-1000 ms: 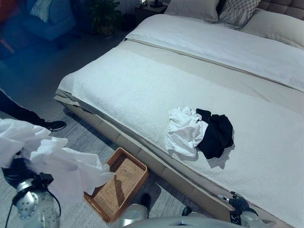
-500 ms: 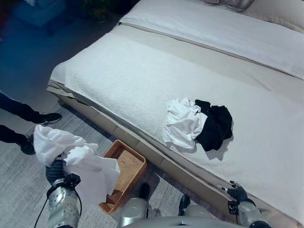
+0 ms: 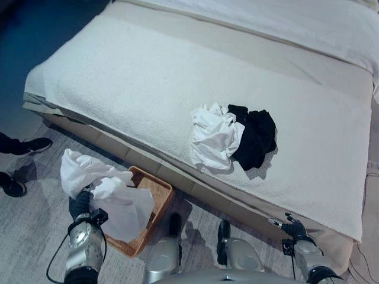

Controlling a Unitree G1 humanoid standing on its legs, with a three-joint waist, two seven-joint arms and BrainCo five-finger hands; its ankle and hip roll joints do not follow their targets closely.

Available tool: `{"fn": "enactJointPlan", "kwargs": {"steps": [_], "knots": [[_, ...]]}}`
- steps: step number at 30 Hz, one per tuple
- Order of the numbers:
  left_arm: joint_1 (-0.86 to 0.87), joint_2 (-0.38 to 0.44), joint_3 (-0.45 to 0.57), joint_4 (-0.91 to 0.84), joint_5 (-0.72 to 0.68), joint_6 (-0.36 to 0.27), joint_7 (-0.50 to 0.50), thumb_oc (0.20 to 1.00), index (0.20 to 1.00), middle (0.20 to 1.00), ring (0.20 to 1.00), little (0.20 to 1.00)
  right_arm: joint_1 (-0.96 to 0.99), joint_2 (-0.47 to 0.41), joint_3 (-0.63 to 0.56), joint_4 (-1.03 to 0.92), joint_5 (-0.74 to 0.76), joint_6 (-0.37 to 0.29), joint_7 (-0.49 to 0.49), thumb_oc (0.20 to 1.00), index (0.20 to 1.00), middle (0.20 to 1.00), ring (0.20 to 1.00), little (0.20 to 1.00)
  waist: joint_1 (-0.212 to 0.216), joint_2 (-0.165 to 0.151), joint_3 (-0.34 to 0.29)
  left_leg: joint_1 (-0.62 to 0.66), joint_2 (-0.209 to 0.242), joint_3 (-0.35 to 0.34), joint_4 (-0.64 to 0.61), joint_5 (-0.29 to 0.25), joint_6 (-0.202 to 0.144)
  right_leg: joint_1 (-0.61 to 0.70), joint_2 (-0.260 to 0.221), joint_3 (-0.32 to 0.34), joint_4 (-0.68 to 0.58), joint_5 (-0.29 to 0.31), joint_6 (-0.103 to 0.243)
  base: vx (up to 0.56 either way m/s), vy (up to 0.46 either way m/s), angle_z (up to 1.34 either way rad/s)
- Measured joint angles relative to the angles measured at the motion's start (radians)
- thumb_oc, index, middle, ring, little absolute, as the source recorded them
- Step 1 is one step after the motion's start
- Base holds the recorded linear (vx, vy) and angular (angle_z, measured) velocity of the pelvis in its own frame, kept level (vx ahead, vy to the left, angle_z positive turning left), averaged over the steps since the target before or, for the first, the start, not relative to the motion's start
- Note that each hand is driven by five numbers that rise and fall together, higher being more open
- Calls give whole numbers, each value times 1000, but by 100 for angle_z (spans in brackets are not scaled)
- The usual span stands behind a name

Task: Pick up clothes into the bucket

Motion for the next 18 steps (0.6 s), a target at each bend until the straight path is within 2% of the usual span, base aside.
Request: {"fn": "enactJointPlan", "kwargs": {"steps": [3, 6, 12, 18], "knots": [[-54, 63, -27, 118, 113, -2, 54, 200, 200, 200, 200, 200, -42, -4, 15, -7, 1, -18, -20, 1000, 1000, 1000, 1000, 1000, -12, -1, 34, -39, 1, 6, 22, 0, 0, -43, -3, 6, 31, -2, -1, -67, 25, -10], [-87, 88, -45, 169, 190, 11, 106, 200, 200, 200, 200, 200, -89, -9, 31, -36, 2, -31, -39, 1000, 1000, 1000, 1000, 1000, -17, 4, 93, -103, -3, 27, 56, -1, -1, -125, -7, 30, 83, -3, -4, -96, 43, -18], [-163, 109, -91, 247, 234, 16, 134, 200, 200, 200, 200, 200, -189, -41, 51, -57, 21, -50, -64, 1000, 1000, 1000, 1000, 1000, -17, 5, 192, -245, -17, 53, 146, -3, -4, -300, -24, 71, 212, -12, -14, -88, 53, -11], [-196, 120, -140, 266, 251, 28, 145, 200, 200, 200, 200, 200, -229, -94, 74, -112, 24, -61, -88, 1000, 1000, 1000, 1000, 1000, -17, 3, 202, -400, -26, 53, 256, -25, -12, -459, -36, 88, 327, -43, -36, -63, 37, 4]]}}
